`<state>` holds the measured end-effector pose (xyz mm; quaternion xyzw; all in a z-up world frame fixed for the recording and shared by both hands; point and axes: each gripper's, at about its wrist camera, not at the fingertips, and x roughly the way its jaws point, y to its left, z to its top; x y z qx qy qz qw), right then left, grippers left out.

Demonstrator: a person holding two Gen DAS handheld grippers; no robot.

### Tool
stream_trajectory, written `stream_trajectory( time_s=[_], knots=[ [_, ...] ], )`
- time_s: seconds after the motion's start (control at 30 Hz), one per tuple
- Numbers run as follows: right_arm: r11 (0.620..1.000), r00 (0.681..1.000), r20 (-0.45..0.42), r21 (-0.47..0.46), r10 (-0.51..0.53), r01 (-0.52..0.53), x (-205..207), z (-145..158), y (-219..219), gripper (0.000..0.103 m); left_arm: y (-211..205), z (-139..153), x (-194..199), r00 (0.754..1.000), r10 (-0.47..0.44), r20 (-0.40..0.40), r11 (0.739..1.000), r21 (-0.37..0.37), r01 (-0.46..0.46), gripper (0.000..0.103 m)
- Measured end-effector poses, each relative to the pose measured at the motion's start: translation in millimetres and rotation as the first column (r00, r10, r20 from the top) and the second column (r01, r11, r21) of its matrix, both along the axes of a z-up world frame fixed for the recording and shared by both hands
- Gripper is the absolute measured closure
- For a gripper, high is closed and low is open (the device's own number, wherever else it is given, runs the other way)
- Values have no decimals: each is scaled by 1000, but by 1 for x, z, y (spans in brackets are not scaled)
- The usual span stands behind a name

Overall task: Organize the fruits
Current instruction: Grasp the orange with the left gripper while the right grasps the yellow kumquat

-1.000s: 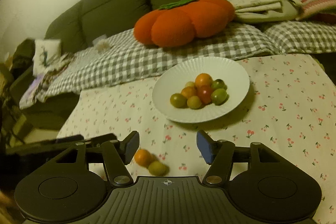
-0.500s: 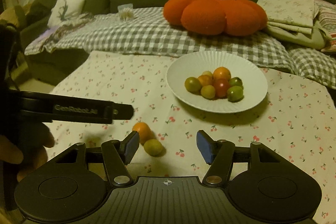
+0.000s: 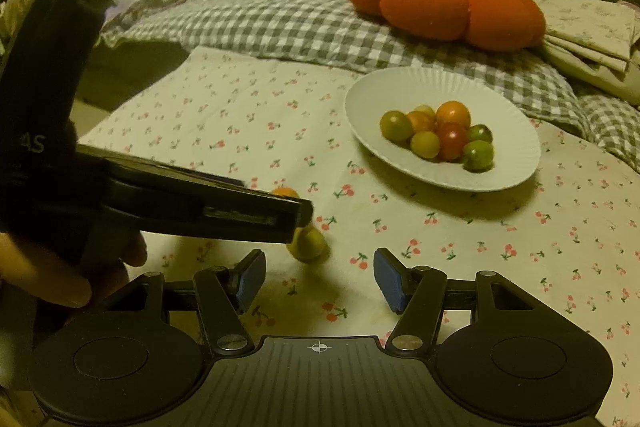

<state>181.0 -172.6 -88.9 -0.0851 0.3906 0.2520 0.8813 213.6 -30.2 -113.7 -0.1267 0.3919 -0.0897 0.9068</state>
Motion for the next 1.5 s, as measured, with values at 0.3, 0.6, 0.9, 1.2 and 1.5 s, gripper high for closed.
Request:
stream_trajectory(
  time_s=[0.3, 0.6, 0.9, 1.2, 1.5],
  knots=[
    [1000, 1000, -9, -13, 6, -6, 4, -6, 5, 45, -2, 0, -1, 1000, -12, 5, 1000, 13, 12, 73],
    [1000, 1000, -24, -3, 0, -1, 11, -11, 7, 49, 18, 7, -2, 999, 35, -12, 999, -39, -35, 73],
    [1000, 999, -38, 0, 6, -6, 21, -22, 24, 57, 29, 12, -1, 998, 65, -14, 996, -64, -66, 73],
    [999, 998, -43, -6, -43, 42, 31, -28, 29, 78, 30, 14, -2, 997, 76, -16, 996, -46, -77, 73],
    [992, 992, -51, 44, -115, 117, 34, -11, 11, 78, 29, 22, -4, 997, 80, 8, 997, -16, -80, 73]
  ],
)
